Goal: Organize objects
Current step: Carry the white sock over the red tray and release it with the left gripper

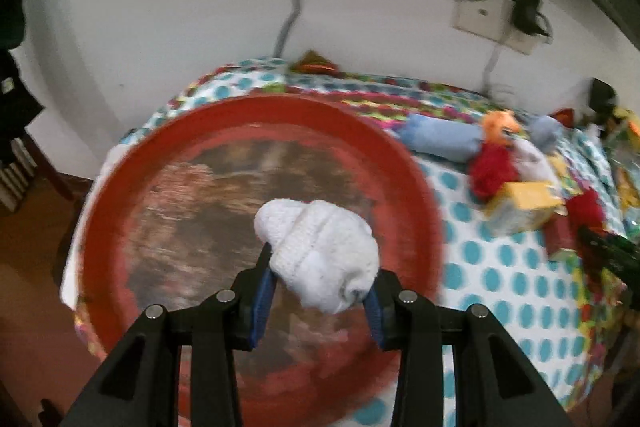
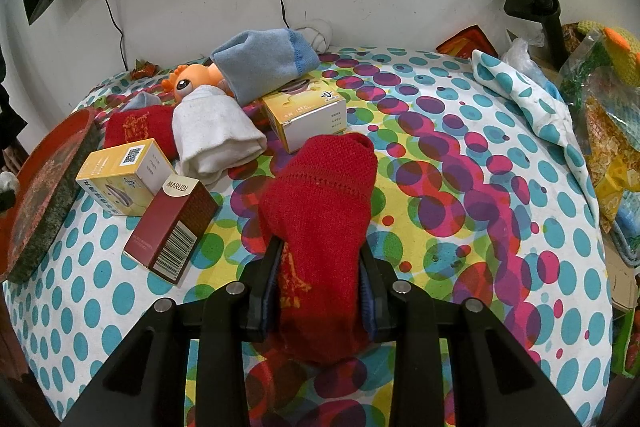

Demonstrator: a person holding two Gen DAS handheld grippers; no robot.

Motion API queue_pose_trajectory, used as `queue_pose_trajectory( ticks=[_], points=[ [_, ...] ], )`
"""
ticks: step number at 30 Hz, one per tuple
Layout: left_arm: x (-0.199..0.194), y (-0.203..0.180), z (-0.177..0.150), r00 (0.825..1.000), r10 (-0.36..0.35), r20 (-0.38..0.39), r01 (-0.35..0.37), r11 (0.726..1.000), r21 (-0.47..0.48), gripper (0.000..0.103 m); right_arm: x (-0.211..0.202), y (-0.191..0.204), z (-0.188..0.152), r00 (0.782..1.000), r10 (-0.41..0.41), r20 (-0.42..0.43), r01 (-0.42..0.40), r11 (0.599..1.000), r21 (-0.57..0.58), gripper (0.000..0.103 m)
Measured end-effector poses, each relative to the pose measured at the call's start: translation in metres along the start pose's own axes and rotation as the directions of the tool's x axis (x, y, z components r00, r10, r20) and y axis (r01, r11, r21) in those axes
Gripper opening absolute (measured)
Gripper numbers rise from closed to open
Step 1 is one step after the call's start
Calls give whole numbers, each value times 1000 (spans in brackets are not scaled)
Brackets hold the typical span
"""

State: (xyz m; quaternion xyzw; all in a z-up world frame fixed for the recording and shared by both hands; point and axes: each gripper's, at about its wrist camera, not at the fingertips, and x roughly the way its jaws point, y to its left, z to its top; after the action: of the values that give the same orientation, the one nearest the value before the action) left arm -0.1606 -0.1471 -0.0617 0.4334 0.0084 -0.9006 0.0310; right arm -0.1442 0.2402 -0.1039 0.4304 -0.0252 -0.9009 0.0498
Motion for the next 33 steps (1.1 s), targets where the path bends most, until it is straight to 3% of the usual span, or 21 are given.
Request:
queue_pose_trajectory(
  ticks=[17, 22, 33],
  points=[
    [42, 94, 17, 983, 176, -55, -178, 983, -41, 40, 2, 0, 0, 1000, -20, -3, 19, 1000, -16, 31],
    [53, 117, 18, 982, 170, -82, -178, 979, -98, 40, 2, 2, 0, 999, -33, -4, 33, 999, -23, 32],
    [61, 128, 17, 980, 185, -70, -191, 978, -81, 41, 2, 4, -1, 999, -44, -5, 44, 999, -28, 33]
  ],
)
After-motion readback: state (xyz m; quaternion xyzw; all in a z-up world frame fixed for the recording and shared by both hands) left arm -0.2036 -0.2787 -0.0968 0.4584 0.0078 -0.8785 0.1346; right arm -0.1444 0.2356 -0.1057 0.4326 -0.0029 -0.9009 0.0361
